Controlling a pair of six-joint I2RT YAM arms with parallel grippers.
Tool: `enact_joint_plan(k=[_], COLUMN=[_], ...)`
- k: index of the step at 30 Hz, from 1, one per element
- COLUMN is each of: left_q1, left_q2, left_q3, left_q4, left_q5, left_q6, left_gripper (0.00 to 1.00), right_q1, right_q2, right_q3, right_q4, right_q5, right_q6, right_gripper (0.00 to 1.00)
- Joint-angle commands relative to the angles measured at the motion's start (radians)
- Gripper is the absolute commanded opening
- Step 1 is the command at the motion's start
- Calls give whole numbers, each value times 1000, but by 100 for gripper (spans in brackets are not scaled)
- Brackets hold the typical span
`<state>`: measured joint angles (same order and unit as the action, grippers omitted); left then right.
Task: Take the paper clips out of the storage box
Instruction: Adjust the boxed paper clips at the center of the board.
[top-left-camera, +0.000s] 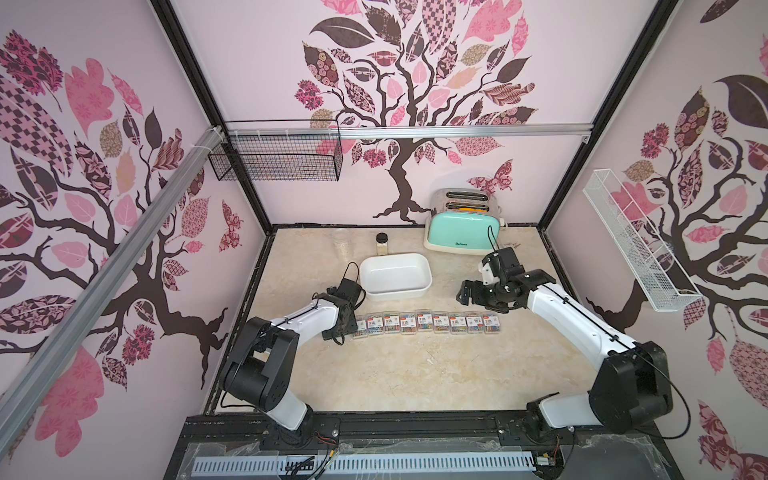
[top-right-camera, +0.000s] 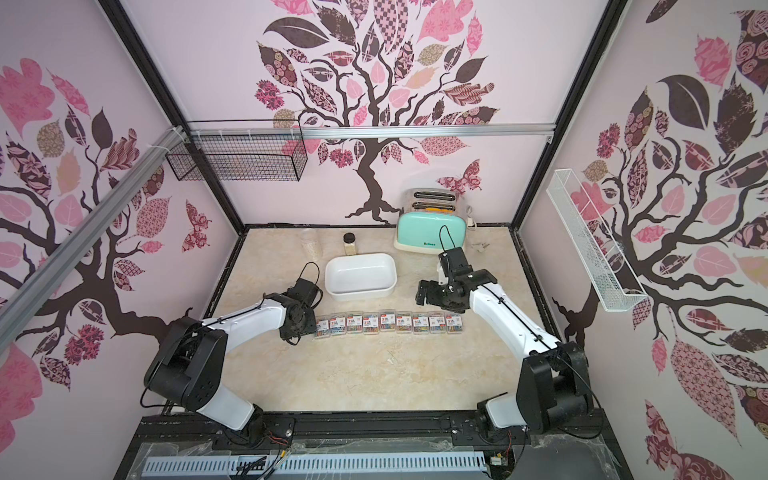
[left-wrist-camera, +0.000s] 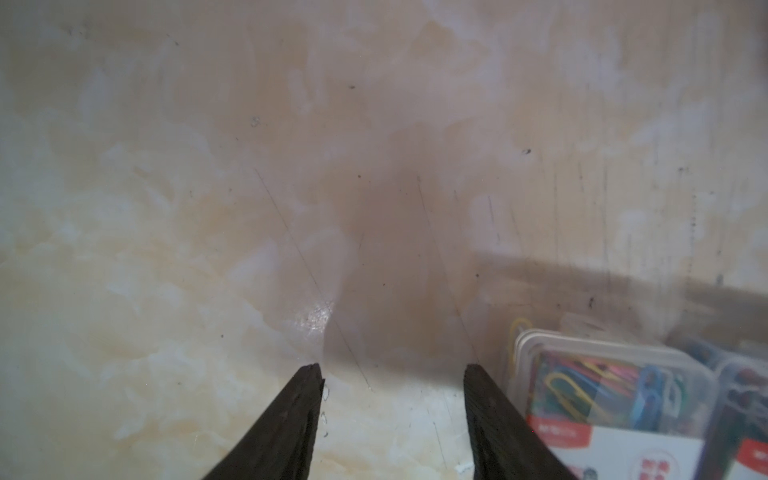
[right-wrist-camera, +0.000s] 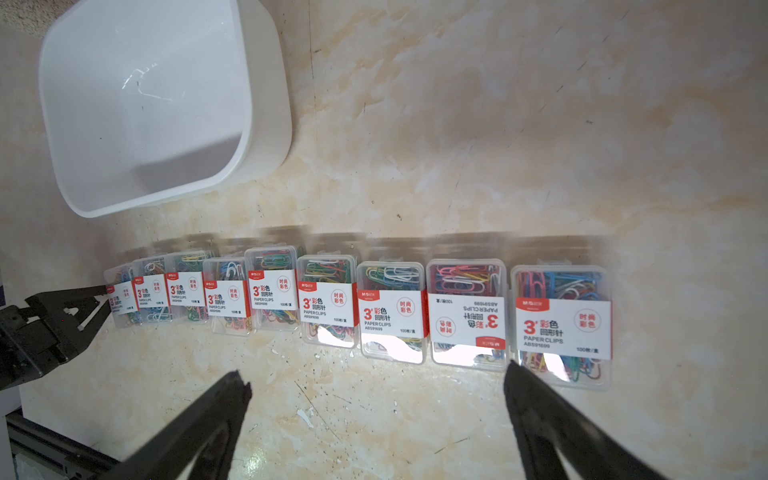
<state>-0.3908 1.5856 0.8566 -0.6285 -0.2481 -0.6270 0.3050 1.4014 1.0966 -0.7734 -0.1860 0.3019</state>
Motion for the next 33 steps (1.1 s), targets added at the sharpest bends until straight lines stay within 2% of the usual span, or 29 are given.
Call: enact_joint_plan(k=[1, 8, 10, 13, 15, 16, 18, 23, 27, 33], left_q1=[1, 0, 1, 1, 1, 1, 0, -15, -39, -91], left_q2=[-27, -83, -97, -127, -161, -176, -226, -340, -411, -449], left_q3=[17, 17, 27, 47, 60, 61, 61, 55, 41, 21], left_q4=[20, 16, 5, -9, -13, -11, -1, 0, -11, -35], left_q5=[12, -1, -2, -2, 15, 26, 63, 126, 159, 160], left_q6=[17, 52, 66, 88, 107, 112, 123, 135, 134, 124], left_gripper=[60, 60, 61, 61, 62, 62, 63, 64, 67, 68], right_q1=[10, 76, 99, 136, 167, 183, 218, 270, 298, 298], right_q2=[10, 57, 73, 98, 128, 141, 178, 269, 335, 420], right_q3=[16, 58, 70, 75, 90, 97, 113, 151, 181, 207], right_q4=[9, 2, 6, 35, 50, 56, 73, 113, 146, 196], right_q5=[-8, -3, 1, -5, -9, -8, -3, 6, 32, 74], right_q6=[-5, -22, -21, -11, -5, -4, 2, 0, -9, -26], right_gripper=[99, 99, 95, 81, 68, 61, 40, 5, 0, 0])
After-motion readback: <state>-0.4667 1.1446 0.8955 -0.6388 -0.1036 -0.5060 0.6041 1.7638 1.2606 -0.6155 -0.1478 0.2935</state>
